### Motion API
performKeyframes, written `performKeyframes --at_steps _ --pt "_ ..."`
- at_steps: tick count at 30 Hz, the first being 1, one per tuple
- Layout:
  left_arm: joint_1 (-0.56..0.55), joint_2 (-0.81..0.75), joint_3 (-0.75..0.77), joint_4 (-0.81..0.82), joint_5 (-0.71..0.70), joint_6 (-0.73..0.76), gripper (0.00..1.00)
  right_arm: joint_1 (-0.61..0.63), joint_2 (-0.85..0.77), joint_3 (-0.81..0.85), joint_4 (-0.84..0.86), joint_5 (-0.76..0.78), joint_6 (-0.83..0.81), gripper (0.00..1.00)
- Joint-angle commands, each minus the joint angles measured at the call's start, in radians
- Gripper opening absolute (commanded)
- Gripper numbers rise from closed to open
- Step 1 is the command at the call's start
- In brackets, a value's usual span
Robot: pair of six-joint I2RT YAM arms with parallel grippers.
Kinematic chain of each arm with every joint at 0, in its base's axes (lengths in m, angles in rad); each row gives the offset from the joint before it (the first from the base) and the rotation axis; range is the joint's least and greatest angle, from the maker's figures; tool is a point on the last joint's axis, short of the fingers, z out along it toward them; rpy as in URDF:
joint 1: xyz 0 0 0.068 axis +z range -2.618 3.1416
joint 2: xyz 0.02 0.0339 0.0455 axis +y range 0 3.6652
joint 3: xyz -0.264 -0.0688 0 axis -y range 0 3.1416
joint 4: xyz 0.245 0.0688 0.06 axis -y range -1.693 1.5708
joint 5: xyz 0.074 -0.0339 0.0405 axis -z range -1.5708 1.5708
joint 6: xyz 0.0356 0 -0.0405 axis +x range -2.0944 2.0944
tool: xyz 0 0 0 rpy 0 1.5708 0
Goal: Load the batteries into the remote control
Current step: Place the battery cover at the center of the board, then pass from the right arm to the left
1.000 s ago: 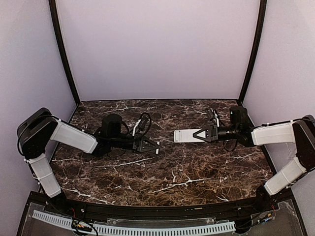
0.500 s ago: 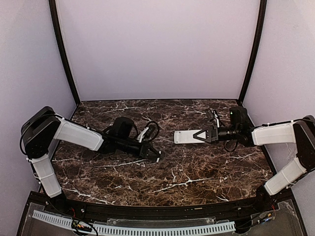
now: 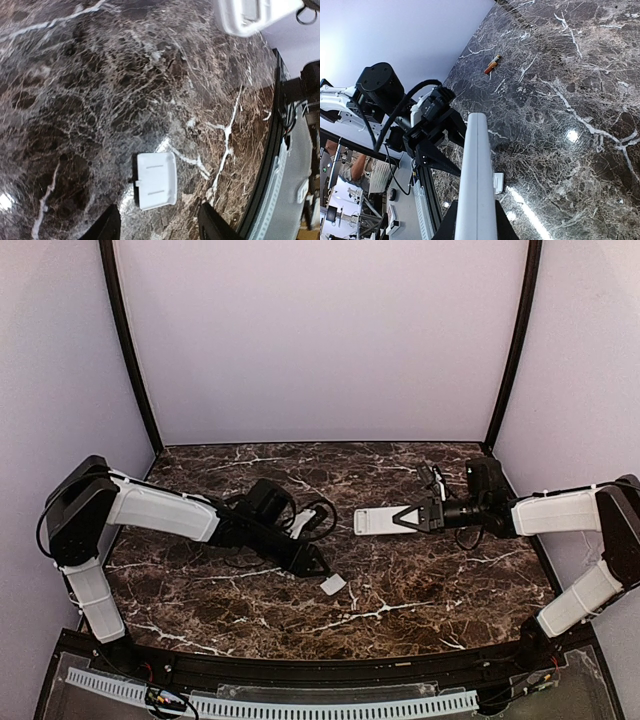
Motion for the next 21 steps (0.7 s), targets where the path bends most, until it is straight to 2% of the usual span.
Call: performKeyframes --at_steps 1,3,8,11,14,17,21 --pt "0.010 -0.049 0.033 -0.068 -0.049 0.061 0.57 -0.009 -0.009 0.019 0.004 -0.055 -0.022 0.00" --pt "0.025 -0.074 0.021 -0.047 -0.037 0.077 0.63 -0.009 -0.004 0.029 -0.012 -0.088 -0.034 0.00" --pt "0.084 -0.184 -0.066 0.145 0.056 0.087 0.74 -0.008 0.008 0.052 -0.060 -0.178 -0.086 0.00" --pt "0.088 -0.206 -0.050 0.135 0.151 0.168 0.75 0.003 0.014 0.070 -0.089 -0.227 -0.132 0.00" --pt "0.089 -0.208 -0.022 0.118 0.208 0.199 0.76 0.036 0.019 0.118 -0.204 -0.246 -0.228 0.00" --pt "0.087 -0.206 -0.007 0.101 0.240 0.215 0.76 0.080 0.028 0.170 -0.309 -0.236 -0.324 0.00" --pt "0.076 -0.197 0.008 0.099 0.303 0.210 0.74 0.124 0.041 0.217 -0.383 -0.192 -0.365 0.00"
